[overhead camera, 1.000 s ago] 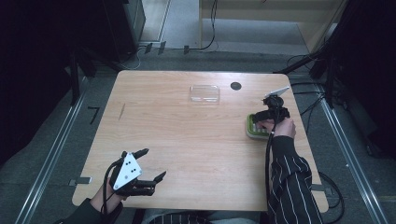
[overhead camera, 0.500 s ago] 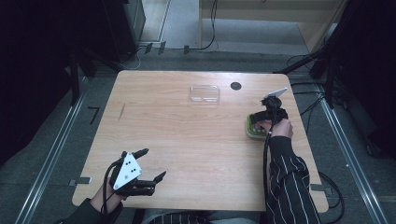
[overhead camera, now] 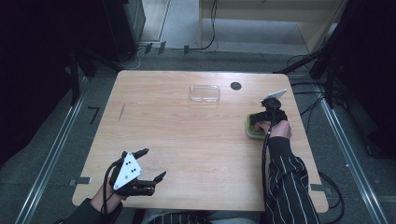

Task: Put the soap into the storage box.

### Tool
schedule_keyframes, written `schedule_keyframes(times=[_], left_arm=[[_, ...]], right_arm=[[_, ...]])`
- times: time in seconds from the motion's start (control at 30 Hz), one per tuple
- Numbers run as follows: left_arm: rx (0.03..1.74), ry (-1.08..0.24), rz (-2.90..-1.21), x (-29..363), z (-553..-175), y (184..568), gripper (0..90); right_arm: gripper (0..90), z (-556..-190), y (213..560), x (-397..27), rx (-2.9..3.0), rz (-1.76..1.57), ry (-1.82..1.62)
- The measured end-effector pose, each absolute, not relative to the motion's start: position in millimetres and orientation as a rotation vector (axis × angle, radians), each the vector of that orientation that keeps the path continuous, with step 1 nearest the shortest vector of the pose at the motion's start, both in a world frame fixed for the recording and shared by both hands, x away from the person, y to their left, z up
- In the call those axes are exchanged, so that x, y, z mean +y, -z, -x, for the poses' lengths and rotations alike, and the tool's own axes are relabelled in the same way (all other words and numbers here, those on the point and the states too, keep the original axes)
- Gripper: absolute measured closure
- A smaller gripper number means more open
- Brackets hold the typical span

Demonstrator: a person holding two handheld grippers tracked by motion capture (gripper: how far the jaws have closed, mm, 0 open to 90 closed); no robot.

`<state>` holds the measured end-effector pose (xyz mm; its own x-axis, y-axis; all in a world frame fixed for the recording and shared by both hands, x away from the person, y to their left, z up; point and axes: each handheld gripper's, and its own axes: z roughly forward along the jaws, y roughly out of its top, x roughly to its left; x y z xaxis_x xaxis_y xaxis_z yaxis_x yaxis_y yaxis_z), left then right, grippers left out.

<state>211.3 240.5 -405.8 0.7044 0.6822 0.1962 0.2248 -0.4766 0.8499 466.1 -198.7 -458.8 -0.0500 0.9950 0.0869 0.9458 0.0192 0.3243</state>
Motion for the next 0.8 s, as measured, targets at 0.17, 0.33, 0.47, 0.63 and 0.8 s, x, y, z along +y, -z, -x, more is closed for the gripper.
schedule_keyframes(times=[0.17, 0.33, 0.47, 0.63, 0.8], left_arm=[[0.691, -0.665, -2.043, 240.4, -211.4, 405.9, 14.0], [0.693, -0.665, -2.041, 240.5, -211.5, 405.9, 14.0], [0.695, -0.665, -2.038, 240.6, -211.4, 405.9, 14.0], [0.695, -0.665, -2.039, 240.5, -211.4, 405.9, 14.0], [0.695, -0.665, -2.038, 240.5, -211.3, 405.8, 14.0]], right_arm=[[13.6, -466.3, 459.6, -199.6, 2.115, -2.052, -0.432], [13.6, -466.5, 460.4, -199.6, 2.106, -2.054, -0.429], [13.6, -466.4, 460.4, -199.6, 2.104, -2.062, -0.426], [13.5, -466.7, 460.9, -199.7, 2.11, -2.055, -0.426], [13.5, -466.5, 460.9, -199.6, 2.107, -2.062, -0.425]])
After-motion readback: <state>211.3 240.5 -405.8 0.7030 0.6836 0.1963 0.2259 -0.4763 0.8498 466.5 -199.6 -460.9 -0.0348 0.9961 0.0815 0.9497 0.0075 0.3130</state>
